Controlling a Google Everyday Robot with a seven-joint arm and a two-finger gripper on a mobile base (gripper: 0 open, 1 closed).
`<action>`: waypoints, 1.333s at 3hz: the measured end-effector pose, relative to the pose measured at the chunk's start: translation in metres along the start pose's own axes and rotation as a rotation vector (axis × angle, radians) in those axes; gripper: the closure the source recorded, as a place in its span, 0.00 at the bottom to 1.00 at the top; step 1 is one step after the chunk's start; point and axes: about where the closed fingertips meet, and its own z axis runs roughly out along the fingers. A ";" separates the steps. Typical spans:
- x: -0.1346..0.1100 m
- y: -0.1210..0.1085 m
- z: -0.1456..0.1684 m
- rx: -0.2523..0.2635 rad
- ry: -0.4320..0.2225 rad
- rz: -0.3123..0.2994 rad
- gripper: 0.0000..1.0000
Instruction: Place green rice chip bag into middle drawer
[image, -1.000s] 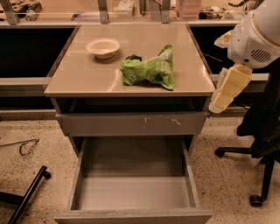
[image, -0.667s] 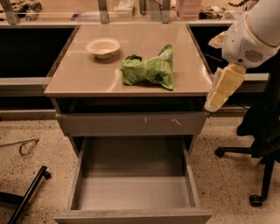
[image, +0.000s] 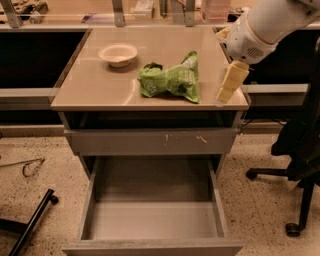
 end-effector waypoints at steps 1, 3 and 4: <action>-0.020 -0.012 0.040 -0.051 -0.055 -0.055 0.00; -0.068 -0.022 0.109 -0.153 -0.127 -0.170 0.00; -0.093 -0.034 0.131 -0.162 -0.147 -0.222 0.00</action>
Offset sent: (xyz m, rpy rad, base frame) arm 0.0578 0.1073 -0.0658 0.0579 0.0774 0.2849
